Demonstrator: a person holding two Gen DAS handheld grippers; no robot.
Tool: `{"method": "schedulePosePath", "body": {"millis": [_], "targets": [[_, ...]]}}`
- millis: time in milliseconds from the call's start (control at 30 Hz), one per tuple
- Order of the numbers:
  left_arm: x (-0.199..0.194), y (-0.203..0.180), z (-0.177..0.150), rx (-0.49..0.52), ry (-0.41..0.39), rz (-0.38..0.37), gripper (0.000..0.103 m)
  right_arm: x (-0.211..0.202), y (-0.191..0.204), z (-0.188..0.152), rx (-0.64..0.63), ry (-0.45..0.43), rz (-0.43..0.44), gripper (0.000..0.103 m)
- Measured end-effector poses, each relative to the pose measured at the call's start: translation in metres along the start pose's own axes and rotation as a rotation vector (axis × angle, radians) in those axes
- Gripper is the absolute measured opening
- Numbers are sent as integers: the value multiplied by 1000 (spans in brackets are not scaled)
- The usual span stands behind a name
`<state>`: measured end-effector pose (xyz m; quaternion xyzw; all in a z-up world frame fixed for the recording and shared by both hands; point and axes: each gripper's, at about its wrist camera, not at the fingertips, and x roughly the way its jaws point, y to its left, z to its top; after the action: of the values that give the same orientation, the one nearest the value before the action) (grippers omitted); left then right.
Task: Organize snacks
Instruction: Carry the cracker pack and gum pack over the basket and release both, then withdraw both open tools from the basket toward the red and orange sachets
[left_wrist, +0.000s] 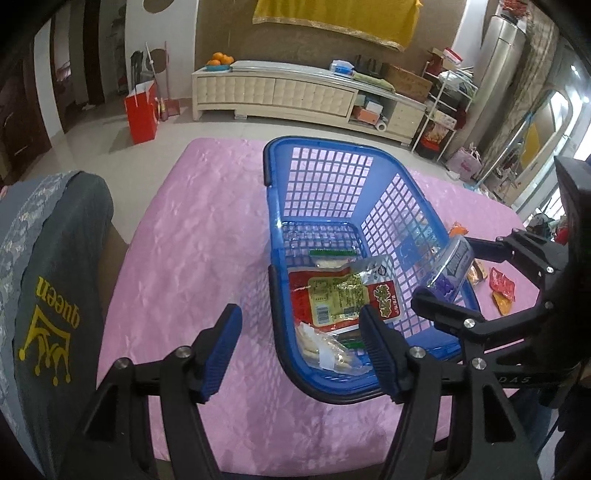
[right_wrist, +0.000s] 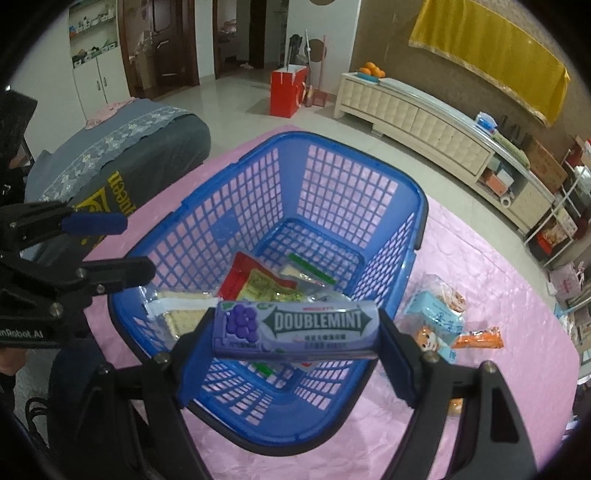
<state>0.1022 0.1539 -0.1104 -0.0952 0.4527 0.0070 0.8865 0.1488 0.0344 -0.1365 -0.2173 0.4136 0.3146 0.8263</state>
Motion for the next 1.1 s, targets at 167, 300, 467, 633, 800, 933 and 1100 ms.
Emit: {"method": "schedulePosePath", "body": {"millis": [167,300,467,633,800,933,1100], "targets": [[-3,-2,-2,8,5,19,64,4,-3,-2,4,9,-8,84],[-7,-9,-5,24,-7,32,64,3,-5,-3,12,31,6,90],[-14,-19,-6,28,-10,42,64,-4,-9,-7,23,42,55,91],[-26,-32,-7,49,-24,49,64,-29,-20,-17,64,-2,73,91],[-43,-57,-8,79,-60,46,64,-69,-28,-27,71,-84,-10,92],[-55,-83,-7,116,-89,28,64,-104,-47,-42,147,-138,-59,92],[-64,-127,-4,170,-128,-3,64,-133,-71,-68,219,-166,-102,92]]}}
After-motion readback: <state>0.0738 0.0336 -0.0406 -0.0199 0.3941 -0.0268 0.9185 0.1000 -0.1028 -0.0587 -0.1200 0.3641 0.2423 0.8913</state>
